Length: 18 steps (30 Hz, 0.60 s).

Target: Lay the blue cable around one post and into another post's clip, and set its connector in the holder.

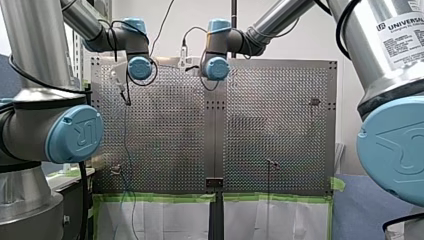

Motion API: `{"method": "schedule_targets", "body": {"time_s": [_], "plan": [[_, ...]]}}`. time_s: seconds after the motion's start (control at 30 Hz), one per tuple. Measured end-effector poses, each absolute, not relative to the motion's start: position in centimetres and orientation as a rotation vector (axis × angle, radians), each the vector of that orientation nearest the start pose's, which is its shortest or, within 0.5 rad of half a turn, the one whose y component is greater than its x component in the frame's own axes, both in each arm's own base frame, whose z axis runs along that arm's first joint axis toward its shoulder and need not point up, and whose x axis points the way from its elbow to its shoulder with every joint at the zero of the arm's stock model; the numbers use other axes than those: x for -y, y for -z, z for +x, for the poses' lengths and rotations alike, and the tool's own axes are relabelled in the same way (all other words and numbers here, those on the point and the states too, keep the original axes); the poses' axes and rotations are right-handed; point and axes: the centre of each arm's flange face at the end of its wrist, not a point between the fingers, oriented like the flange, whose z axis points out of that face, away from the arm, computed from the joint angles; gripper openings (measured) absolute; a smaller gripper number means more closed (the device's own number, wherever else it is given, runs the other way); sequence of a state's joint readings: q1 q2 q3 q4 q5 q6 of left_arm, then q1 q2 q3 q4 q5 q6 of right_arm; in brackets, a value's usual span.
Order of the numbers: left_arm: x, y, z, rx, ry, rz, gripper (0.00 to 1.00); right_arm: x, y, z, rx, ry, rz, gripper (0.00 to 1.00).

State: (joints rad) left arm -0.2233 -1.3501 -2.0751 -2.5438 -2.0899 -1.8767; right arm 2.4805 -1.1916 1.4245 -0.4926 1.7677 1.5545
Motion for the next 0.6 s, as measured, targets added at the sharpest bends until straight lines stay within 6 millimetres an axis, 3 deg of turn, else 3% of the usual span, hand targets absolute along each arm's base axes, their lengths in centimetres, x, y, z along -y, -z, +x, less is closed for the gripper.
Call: {"method": "schedule_targets", "body": {"time_s": [0.37, 0.6], "plan": [[16.2, -43.0, 38.8, -1.180, 0.103, -0.516, 0.00, 31.6, -39.6, 60.3, 0.694, -1.917, 1.456, 0.00], [15.2, -45.2, 40.5, -1.139, 0.089, -0.538, 0.00, 32.3, -38.4, 61.7, 0.700, -1.894, 1.509, 0.00]]}}
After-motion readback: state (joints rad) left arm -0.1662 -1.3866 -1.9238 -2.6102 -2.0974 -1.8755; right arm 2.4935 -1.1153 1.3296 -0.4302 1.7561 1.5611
